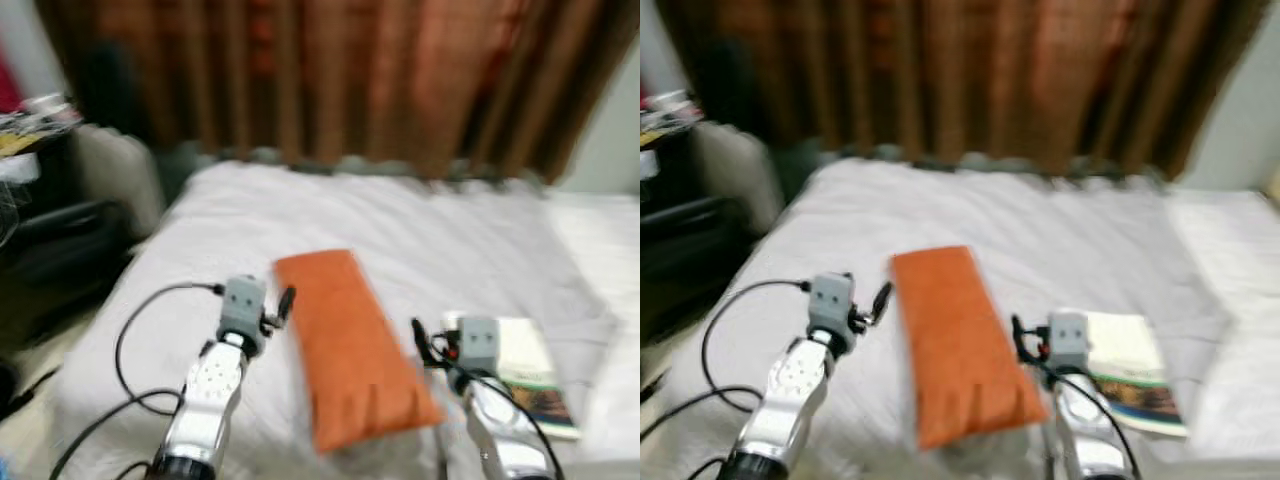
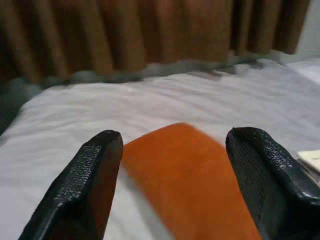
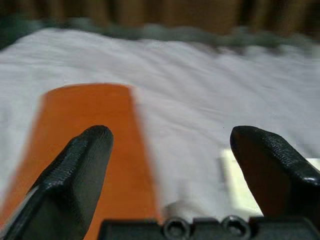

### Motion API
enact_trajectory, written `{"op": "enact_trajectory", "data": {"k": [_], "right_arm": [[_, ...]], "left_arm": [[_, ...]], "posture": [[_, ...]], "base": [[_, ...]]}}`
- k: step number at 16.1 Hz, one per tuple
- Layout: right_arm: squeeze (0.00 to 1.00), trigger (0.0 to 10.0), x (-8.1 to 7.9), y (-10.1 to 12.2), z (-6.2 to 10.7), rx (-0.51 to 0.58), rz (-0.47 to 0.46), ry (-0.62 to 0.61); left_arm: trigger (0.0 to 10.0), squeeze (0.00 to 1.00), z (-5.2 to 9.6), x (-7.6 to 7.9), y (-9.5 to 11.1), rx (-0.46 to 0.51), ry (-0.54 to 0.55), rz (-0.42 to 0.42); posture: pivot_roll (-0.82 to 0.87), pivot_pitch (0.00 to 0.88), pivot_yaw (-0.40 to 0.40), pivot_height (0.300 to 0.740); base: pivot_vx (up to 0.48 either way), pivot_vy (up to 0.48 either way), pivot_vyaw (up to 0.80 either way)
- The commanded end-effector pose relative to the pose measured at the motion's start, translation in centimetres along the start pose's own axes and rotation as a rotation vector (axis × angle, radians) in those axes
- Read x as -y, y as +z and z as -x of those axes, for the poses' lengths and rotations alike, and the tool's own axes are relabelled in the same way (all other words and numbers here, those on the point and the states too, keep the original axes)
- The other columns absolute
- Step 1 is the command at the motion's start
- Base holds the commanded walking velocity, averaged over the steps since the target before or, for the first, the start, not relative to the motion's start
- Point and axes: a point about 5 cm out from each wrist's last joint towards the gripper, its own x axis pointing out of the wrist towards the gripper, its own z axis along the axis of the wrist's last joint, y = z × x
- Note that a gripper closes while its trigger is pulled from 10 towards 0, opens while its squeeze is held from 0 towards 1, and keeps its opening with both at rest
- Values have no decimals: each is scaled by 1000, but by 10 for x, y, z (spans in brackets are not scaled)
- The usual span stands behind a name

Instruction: Clean up the room

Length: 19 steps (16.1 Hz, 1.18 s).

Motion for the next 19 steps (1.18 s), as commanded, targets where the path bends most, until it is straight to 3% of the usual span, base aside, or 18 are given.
{"op": "enact_trajectory", "data": {"k": [1,6,7,9,10,11,13,16,17,19], "right_arm": [[0,10000,-11,1,-3,6,-6,27],[0,10000,-8,-1,-3,-9,4,45],[0,10000,-9,-4,-5,-40,-30,60],[0,10000,-9,-11,-11,-135,-100,84],[0,10000,-7,-11,-12,-143,-108,83],[0,10000,-2,-9,-16,-153,-99,81],[0,10000,10,-7,-24,-193,-85,51],[0,10000,18,3,-30,-168,-106,40],[0,10000,19,15,-35,-118,-128,55],[0,10000,15,29,-43,-66,-157,88]], "left_arm": [[10000,0,3,-10,-6,-33,31,-16],[10000,0,3,-6,-10,-56,12,-1],[10000,0,3,-10,-14,-85,40,45],[10000,0,2,-22,-32,-176,120,190],[10000,0,2,-24,-35,-190,127,217],[10000,0,0,-24,-45,-248,134,315],[10000,0,-10,-9,-54,-315,95,573],[10000,0,-16,-10,-43,-253,78,699],[10000,0,-22,-16,-22,-147,66,747],[10000,0,-21,-23,5,-30,80,798]], "posture": [[143,18,-46,740],[141,21,-56,740],[141,30,-57,740],[144,90,-67,740],[144,90,-67,740],[141,151,-74,740],[122,261,-78,740],[88,433,-76,740],[67,515,-73,740],[44,606,-72,740]], "base": [[454,0,0],[363,0,0],[0,0,0],[0,0,0],[0,0,0],[0,0,0],[0,0,0],[0,0,0],[0,0,0],[0,0,0]]}}
